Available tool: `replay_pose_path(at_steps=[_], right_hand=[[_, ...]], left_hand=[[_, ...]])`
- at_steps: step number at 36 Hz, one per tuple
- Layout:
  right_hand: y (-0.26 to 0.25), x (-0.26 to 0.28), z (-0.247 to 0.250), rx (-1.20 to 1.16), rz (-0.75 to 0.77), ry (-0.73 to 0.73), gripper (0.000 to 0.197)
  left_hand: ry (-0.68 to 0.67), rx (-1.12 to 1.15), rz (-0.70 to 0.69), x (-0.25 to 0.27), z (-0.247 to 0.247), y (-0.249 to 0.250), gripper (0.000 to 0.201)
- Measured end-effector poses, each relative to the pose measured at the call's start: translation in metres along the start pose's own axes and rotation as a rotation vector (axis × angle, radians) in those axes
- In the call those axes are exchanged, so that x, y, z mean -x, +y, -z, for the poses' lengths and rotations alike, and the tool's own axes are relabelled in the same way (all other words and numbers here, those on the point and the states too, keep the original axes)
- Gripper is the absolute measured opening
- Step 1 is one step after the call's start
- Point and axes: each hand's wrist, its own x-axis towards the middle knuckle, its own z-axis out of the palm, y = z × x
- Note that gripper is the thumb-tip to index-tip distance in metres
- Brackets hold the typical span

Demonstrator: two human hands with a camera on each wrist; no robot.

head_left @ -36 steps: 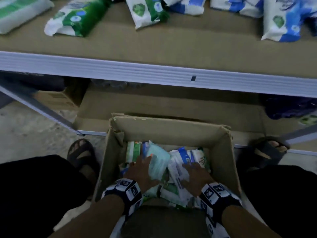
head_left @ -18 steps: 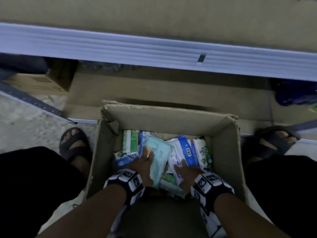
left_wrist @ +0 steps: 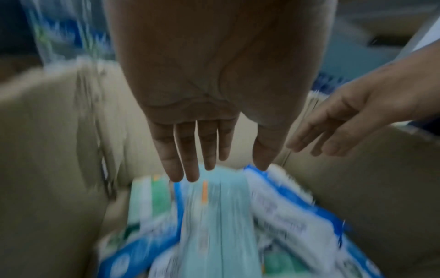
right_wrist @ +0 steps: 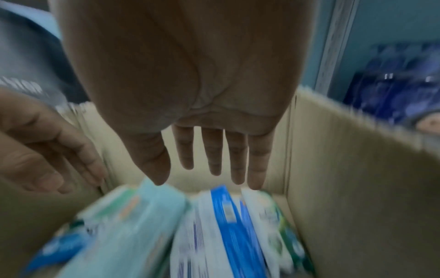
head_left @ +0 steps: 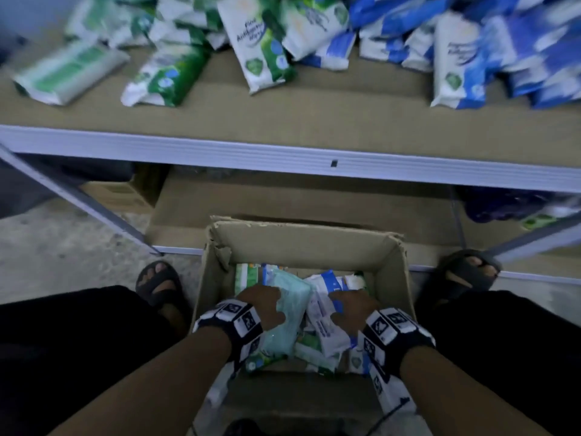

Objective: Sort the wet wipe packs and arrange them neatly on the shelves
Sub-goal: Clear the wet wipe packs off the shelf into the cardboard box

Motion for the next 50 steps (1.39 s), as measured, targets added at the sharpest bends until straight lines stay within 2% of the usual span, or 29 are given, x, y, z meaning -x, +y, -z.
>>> replay_pose_path(at_steps=[3, 6, 15, 21, 26, 30, 34, 37, 40, 46, 48, 50], right_hand=[[-0.013, 0.019, 0.023, 0.019, 0.028, 0.075, 0.028], [-0.026, 0.045, 0.048, 0.039, 0.063, 0.174, 0.043], [-0.051, 0.114, 0.125, 0.04, 0.183, 0.405, 0.053], [-0.065, 0.153, 0.188, 0.032, 0.332, 0.622, 0.042], [-0.069, 0.172, 0.241, 0.045, 0.354, 0.694, 0.035], [-0.069, 0.175, 0.279, 0.086, 0.319, 0.718, 0.037], [-0.076, 0.17, 0.312, 0.117, 0.316, 0.811, 0.032], [-0.085, 0.16, 0.336, 0.105, 0.317, 0.868, 0.039], [-0.094, 0.142, 0.355, 0.121, 0.308, 0.896, 0.05], [-0.116, 0.103, 0.387, 0.164, 0.299, 0.839, 0.067], [-0.12, 0.089, 0.394, 0.157, 0.314, 0.852, 0.068], [-0.123, 0.078, 0.399, 0.146, 0.333, 0.887, 0.06]], left_hand=[[0.083, -0.039, -0.051, 0.02, 0.024, 0.011, 0.047], [0.181, -0.077, -0.081, 0.043, 0.048, 0.022, 0.053], [0.422, -0.2, -0.166, 0.119, 0.135, 0.05, 0.043], [0.604, -0.263, -0.264, 0.155, 0.194, 0.056, 0.036], [0.72, -0.261, -0.3, 0.172, 0.243, 0.059, 0.034], [0.802, -0.299, -0.276, 0.176, 0.283, 0.058, 0.036], [0.905, -0.324, -0.226, 0.173, 0.324, 0.053, 0.037], [0.982, -0.284, -0.148, 0.162, 0.352, 0.043, 0.046], [1.0, -0.249, -0.067, 0.147, 0.376, 0.032, 0.056], [1.045, -0.245, 0.008, 0.116, 0.413, 0.011, 0.064], [1.067, -0.25, 0.018, 0.105, 0.422, 0.004, 0.065], [1.037, -0.275, 0.034, 0.093, 0.431, -0.002, 0.068]])
